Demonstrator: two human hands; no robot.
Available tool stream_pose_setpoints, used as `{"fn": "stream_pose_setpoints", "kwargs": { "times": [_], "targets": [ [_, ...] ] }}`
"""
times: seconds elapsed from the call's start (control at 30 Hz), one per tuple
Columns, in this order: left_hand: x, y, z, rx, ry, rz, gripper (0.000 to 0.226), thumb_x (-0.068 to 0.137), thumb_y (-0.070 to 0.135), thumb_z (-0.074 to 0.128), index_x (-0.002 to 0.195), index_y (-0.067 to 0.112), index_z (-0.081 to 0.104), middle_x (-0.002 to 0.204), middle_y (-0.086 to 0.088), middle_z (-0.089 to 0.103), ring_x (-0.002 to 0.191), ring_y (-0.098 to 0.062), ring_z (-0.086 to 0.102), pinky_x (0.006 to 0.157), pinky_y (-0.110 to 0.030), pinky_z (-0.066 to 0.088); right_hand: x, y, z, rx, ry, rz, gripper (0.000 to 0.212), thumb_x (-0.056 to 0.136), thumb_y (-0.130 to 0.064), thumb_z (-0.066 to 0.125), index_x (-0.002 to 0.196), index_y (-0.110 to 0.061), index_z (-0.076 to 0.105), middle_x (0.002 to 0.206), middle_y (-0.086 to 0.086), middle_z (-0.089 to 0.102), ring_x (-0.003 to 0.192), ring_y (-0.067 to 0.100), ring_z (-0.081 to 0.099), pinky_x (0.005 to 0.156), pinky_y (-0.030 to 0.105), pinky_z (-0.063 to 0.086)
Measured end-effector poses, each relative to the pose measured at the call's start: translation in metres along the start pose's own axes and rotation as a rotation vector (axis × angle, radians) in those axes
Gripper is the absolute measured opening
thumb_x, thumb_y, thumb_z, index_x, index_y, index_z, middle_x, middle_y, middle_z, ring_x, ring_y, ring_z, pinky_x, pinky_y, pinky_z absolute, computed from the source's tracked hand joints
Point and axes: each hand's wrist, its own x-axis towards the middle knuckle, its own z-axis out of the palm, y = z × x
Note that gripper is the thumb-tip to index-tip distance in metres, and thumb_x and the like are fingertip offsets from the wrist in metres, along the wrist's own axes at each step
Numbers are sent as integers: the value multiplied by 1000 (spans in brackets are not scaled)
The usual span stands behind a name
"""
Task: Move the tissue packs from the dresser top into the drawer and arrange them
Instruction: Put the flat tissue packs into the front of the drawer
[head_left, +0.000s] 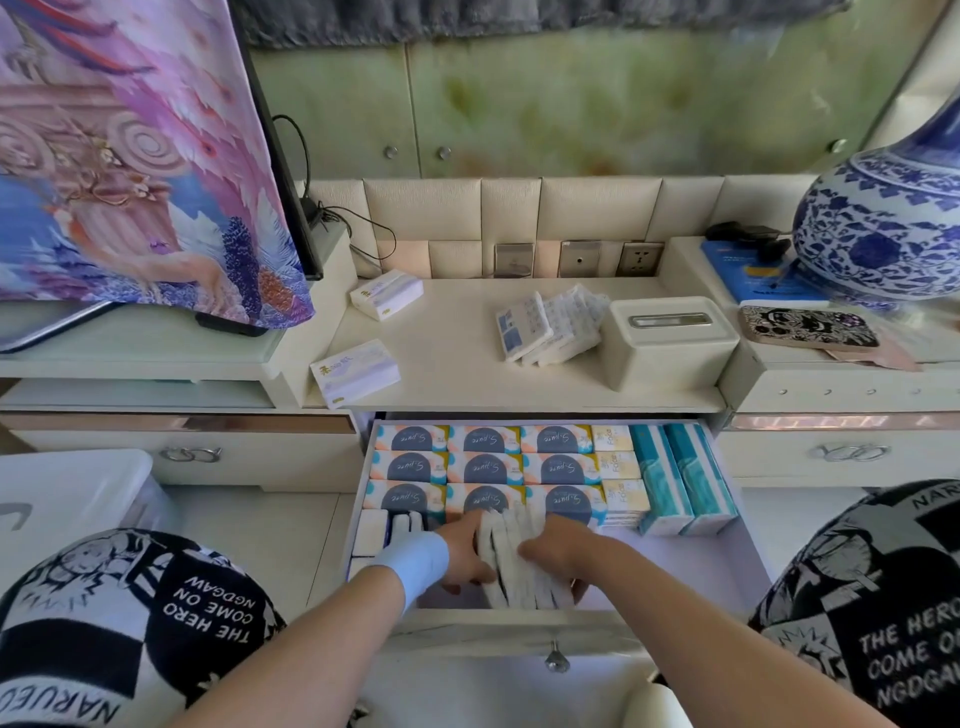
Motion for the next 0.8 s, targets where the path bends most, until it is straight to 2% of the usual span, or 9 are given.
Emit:
{"fn": "stream_pose_setpoints", "kwargs": {
  "times": [0.17, 0.23, 0.33, 0.43, 0.5, 0.57, 0.63, 0.73, 0.8],
  "targets": [
    [17, 2, 4, -40, -12, 6, 80, 90, 23, 66, 153, 33, 18, 132, -8, 52, 96, -22, 65, 76, -35, 61, 10, 7, -3, -239, 35, 1, 54, 97, -44, 50, 138, -9, 45, 132, 12, 57, 105, 27, 61, 83, 35, 55],
    [23, 1, 0, -90, -16, 13, 66, 94, 24, 61, 151, 28, 27, 129, -10, 57, 90, -20, 70, 74, -36, 61, 11, 3, -7, -390, 224, -69, 49, 96, -47, 47, 132, -13, 52, 131, 9, 58, 114, 26, 58, 89, 35, 48],
    [27, 0, -6, -139, -1, 9, 55, 97, 22, 58, 147, 26, 36, 120, -9, 62, 90, -22, 72, 72, -35, 61, 11, -13, -8, -390, 489, -213, 31, 95, -42, 46, 108, -18, 61, 109, 4, 66, 100, 24, 62, 75, 31, 46],
    [25, 2, -10, -128, -4, 5, 38, 99, 16, 47, 136, 26, 46, 113, -8, 63, 91, -23, 72, 71, -35, 61, 8, -31, 1, -309, 346, -284, 30, 89, -43, 52, 73, -18, 54, 74, -1, 59, 72, 19, 59, 55, 26, 42],
    [22, 0, -12, -93, 3, 1, 37, 99, 9, 34, 126, 28, 49, 114, -8, 63, 94, -25, 72, 76, -38, 60, 7, -36, 17, -190, 211, -259, 31, 83, -45, 56, 67, -19, 51, 66, -2, 56, 61, 17, 58, 48, 24, 41],
    [18, -5, -15, -28, 14, 6, 43, 98, 5, 31, 129, 30, 47, 121, -9, 62, 94, -25, 71, 79, -40, 60, 11, -37, 30, -171, 202, -251, 33, 82, -49, 60, 76, -16, 58, 72, 0, 59, 67, 18, 61, 53, 24, 44],
    [16, -12, -19, 75, 38, 31, 42, 97, 5, 38, 131, 27, 49, 125, -8, 62, 94, -26, 70, 83, -42, 59, 17, -36, 40, -299, 188, -238, 36, 83, -48, 63, 94, -14, 65, 89, 5, 65, 87, 21, 64, 67, 27, 47],
    [12, -21, -28, 177, 149, 117, 47, 89, -1, 45, 129, 22, 54, 120, -5, 63, 101, -30, 65, 91, -45, 55, 22, -35, 53, -469, 153, -193, 44, 84, -37, 68, 121, -13, 62, 119, 7, 64, 113, 24, 58, 92, 31, 44],
    [7, -27, -33, 185, 201, 163, 51, 88, 0, 41, 130, 26, 54, 119, -3, 63, 108, -27, 62, 94, -44, 53, 24, -34, 60, -476, 142, -157, 42, 88, -27, 66, 127, -12, 59, 125, 7, 61, 118, 24, 56, 97, 30, 44]
  ]
}}
